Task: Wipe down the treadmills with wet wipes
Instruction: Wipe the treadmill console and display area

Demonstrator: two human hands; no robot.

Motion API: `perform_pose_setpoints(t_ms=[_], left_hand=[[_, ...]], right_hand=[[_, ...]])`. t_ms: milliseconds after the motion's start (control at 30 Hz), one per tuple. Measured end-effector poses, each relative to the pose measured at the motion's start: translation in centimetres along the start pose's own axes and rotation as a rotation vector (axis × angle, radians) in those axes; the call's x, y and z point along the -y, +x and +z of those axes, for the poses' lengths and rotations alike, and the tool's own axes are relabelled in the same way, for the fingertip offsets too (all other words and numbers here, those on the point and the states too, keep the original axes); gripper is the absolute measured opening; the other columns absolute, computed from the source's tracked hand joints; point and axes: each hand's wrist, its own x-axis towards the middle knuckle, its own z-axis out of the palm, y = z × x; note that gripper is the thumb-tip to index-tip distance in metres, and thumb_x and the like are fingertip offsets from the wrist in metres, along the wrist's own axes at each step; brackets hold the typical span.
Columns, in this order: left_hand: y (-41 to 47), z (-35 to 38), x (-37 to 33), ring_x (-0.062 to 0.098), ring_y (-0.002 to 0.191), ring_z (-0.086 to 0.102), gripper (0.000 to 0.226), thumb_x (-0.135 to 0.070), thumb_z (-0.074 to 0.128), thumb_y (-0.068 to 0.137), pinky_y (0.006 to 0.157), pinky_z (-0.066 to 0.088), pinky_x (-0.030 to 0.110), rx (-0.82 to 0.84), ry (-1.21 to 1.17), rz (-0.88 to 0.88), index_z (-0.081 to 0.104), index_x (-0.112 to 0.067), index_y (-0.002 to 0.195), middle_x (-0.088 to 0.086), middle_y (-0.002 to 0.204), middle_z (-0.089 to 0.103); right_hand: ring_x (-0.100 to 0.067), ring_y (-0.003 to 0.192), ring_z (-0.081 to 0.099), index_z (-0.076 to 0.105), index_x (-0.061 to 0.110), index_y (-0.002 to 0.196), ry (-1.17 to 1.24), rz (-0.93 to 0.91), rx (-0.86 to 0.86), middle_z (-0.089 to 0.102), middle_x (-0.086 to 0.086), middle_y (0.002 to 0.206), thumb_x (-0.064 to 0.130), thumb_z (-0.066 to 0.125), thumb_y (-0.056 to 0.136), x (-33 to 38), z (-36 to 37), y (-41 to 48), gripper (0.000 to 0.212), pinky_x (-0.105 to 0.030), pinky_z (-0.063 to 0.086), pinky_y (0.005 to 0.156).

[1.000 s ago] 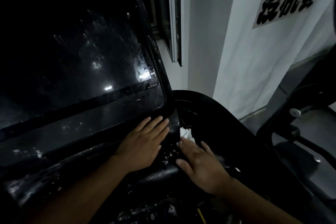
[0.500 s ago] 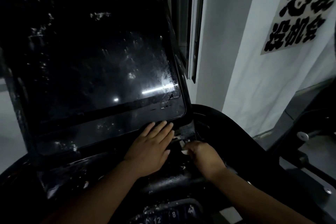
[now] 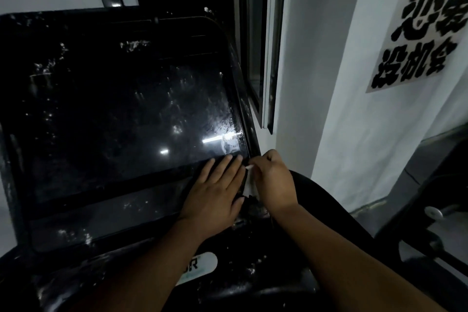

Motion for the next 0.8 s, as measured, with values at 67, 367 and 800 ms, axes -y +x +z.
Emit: perform_pose_setpoints(t_ms=[67,367,800], left_hand=[[0.8,0.4,-0.1,0.024,0.155,0.019,0.071,-0.049,0.041,0.094,0.122,0.015,0.049,-0.008,0.016,-0.018,0.037,-0.012,0.155,0.007,0.166,0.025],[3.8,0.9,2.5,0.024,0.154,0.021,0.068,-0.044,0.037,0.097,0.123,0.016,0.049,-0.070,0.137,-0.066,0.036,-0.008,0.155,0.008,0.165,0.025],[10.2,-1.6,7.0,0.026,0.154,0.022,0.066,-0.045,0.030,0.103,0.124,0.019,0.046,-0.123,0.264,-0.099,0.032,-0.006,0.156,0.011,0.166,0.023]], right_hand=[[-0.022,0.087,0.063,0.071,0.007,0.112,0.082,0.016,-0.068,0.057,-0.011,0.111,-0.001,0.064,0.090,-0.3,1.0,-0.2,0.024,-0.017,0.045,0.077],[-0.008,0.155,0.000,0.000,0.017,0.161,0.330,-0.034,0.036,-0.001,0.002,0.170,0.051,0.034,0.104,-1.1,3.5,1.7,0.075,-0.035,0.011,0.127],[-0.024,0.156,-0.001,0.008,0.003,0.160,0.293,-0.238,-0.001,-0.002,-0.010,0.169,0.056,0.033,0.104,-0.7,3.7,6.2,0.081,-0.047,0.013,0.126]])
